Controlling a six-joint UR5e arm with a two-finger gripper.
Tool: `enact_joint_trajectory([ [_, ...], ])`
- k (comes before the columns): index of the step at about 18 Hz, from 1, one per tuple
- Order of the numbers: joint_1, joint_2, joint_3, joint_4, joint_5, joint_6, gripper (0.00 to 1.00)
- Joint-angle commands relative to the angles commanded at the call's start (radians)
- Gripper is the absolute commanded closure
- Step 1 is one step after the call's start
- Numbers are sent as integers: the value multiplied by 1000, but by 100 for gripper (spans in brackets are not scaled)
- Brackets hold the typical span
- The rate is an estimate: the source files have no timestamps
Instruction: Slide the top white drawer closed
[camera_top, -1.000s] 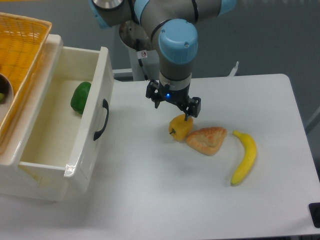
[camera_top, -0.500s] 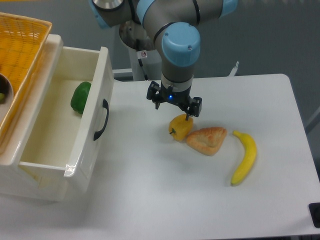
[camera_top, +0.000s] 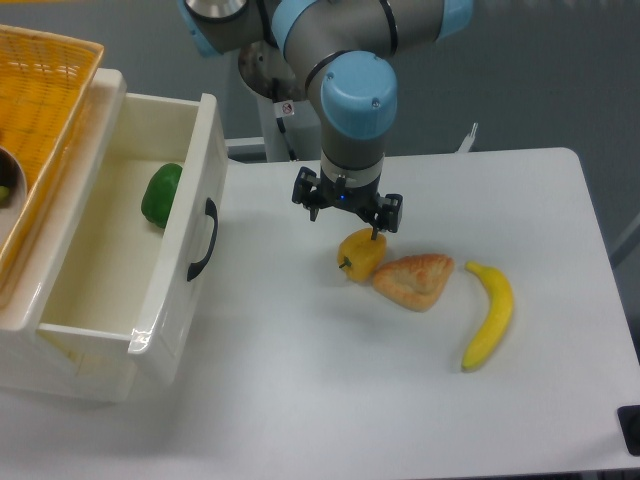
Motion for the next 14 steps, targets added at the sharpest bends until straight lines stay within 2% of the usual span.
enact_joint_trajectory([
  [2,-3,-11,3,5,-5,-52,0],
  [7,-55,-63,2,104,-6,-186,0],
  [14,-97,-98,3,117,-8,-197,0],
])
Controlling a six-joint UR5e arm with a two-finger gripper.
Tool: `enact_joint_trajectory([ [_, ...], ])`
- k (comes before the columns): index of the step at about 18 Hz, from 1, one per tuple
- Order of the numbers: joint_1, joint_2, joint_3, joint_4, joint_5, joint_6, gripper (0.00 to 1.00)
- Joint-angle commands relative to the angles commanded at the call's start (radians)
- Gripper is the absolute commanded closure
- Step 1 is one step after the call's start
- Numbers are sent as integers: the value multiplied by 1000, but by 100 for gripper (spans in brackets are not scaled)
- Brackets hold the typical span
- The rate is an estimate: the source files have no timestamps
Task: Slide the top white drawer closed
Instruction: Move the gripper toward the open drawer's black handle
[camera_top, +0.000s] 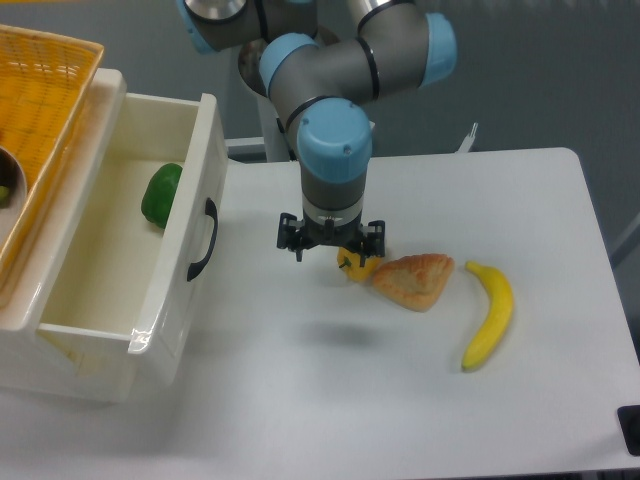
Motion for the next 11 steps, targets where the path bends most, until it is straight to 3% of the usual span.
enact_joint_trajectory([
  [11,-57,-29,-2,-3,-64,-6,0],
])
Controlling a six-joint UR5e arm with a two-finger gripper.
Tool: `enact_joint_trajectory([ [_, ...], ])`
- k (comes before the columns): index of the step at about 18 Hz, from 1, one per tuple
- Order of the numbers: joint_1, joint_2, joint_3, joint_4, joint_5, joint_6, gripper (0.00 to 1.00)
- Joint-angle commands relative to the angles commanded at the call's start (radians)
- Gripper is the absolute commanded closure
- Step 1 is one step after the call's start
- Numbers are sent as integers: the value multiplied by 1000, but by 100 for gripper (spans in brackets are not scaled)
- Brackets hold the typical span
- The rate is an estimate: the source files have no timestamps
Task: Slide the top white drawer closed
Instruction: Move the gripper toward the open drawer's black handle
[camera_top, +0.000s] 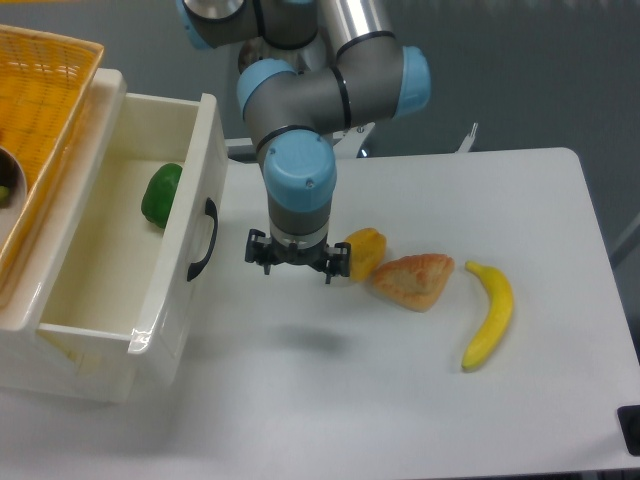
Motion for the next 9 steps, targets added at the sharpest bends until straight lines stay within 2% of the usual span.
enact_joint_trajectory([
  [9,-11,-6,-2,2,-35,9,0],
])
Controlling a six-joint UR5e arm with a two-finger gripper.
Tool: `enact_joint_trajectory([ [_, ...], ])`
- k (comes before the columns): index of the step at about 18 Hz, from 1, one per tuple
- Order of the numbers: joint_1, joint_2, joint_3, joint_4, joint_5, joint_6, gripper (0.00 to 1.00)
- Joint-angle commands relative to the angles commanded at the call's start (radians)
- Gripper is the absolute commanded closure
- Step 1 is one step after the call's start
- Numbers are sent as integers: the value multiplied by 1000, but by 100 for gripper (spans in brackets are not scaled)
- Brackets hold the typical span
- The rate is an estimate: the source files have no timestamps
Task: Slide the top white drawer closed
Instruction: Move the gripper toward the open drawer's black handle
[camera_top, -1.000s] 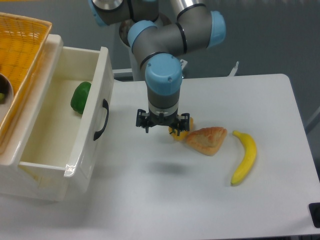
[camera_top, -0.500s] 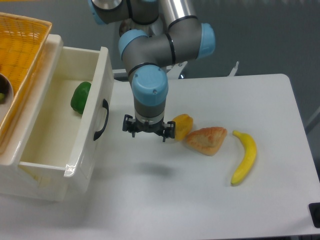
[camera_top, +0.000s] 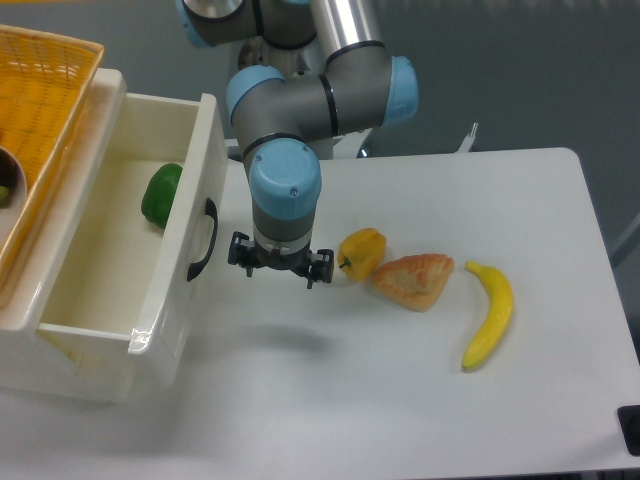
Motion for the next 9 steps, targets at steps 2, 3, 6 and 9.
enact_joint_trajectory([
  [2,0,-2,0,0,-6,0,0],
  [3,0,-2,0,0,-8,0,0],
  [6,-2,2,-2,-2,-12,0,0],
  [9,-3,2,0,-3,-25,2,0],
])
